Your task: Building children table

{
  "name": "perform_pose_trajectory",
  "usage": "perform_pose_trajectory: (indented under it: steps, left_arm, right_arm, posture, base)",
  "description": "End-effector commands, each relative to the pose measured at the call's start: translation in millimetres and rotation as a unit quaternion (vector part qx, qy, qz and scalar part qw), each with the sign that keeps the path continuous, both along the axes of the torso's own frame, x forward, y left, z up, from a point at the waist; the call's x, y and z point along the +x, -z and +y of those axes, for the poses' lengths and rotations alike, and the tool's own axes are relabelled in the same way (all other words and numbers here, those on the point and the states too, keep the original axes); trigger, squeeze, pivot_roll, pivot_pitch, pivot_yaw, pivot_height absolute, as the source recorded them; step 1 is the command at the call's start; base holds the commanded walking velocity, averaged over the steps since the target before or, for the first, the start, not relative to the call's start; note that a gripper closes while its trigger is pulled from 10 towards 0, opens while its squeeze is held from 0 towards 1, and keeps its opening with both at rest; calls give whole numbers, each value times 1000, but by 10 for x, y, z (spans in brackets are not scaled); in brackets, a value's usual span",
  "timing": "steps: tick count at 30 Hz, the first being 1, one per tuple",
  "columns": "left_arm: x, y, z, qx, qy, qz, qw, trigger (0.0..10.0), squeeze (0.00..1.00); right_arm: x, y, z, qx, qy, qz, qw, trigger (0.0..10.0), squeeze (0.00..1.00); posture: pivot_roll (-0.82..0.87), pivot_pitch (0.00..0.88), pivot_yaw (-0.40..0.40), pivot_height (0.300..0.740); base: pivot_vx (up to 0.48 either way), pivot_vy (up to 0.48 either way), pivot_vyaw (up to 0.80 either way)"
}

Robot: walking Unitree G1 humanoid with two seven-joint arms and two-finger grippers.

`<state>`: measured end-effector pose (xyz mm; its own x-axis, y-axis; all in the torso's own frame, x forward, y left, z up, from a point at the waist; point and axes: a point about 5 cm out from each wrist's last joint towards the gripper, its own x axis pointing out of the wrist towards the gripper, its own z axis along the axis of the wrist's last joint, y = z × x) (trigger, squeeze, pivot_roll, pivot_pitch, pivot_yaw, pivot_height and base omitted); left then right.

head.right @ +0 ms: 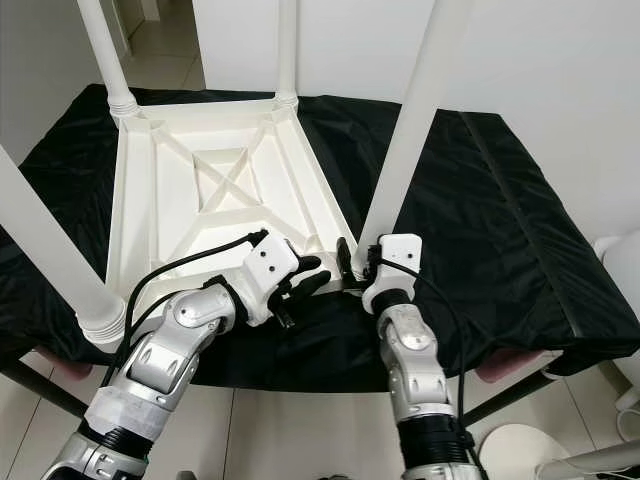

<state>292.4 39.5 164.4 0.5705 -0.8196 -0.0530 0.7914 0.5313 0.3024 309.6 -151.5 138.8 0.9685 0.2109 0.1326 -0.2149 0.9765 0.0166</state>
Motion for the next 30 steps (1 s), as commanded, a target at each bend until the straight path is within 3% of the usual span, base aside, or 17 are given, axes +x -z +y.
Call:
perform_pose_trajectory:
  steps: [1,6,8,12,17,18,19,20,21,24,25,30]
  left_arm:
    - [-3,20,-13,0,-9,0,1000,10000,0]
    - [-32,-8,-14,-6,22,7,1000,10000,0]
    - [-32,-8,-14,-6,22,7,1000,10000,0]
    - [-88,51,70,10,37,14,999,10000,0]
    - [-105,71,73,13,38,15,999,10000,0]
    - [-110,76,68,14,39,15,999,10000,0]
    - [-110,76,68,14,39,15,999,10000,0]
    - [-111,73,60,13,38,15,999,10000,0]
    - [-110,69,57,13,36,13,999,10000,0]
    - [-109,67,56,12,34,12,999,10000,0]
    - [-109,67,61,11,32,13,999,10000,0]
    - [-103,65,69,11,30,12,999,10000,0]
  right_arm:
    - [9,5,-57,-8,-13,-2,1000,10000,0]
    - [65,-47,-151,-21,-96,-13,995,10000,0]
    - [65,-47,-151,-21,-96,-13,995,10000,0]
    - [180,-54,-242,-61,-151,-2,987,10000,0]
    - [240,-77,-251,-78,-169,0,983,10000,0]
    - [264,-79,-259,-82,-176,1,981,9333,0]
    - [264,-79,-259,-82,-176,1,981,9333,0]
    - [286,-84,-267,-82,-182,2,980,3647,0]
    - [302,-78,-275,-85,-185,5,979,1686,0]
    - [315,-72,-282,-87,-189,6,978,1686,0]
    - [322,-52,-289,-87,-194,11,977,0,0]
    - [324,7,-312,-81,-204,25,975,0,0]
  posture:
    - [8,42,-32,740]
    - [30,40,-48,740]
    - [30,40,-48,740]
    - [45,44,-57,740]
    - [45,44,-60,740]
    - [47,43,-65,740]
    - [47,43,-65,740]
    - [54,42,-71,740]
    - [57,43,-73,740]
    - [57,43,-73,740]
    - [59,42,-78,740]
    - [56,35,-75,740]
  base:
    - [0,0,0]
    - [0,0,0]
    - [0,0,0]
    - [0,0,0]
    - [0,0,0]
    - [0,0,0]
    - [0,0,0]
    - [0,0,0]
    - [0,0,0]
    - [0,0,0]
    - [0,0,0]
    - [0,0,0]
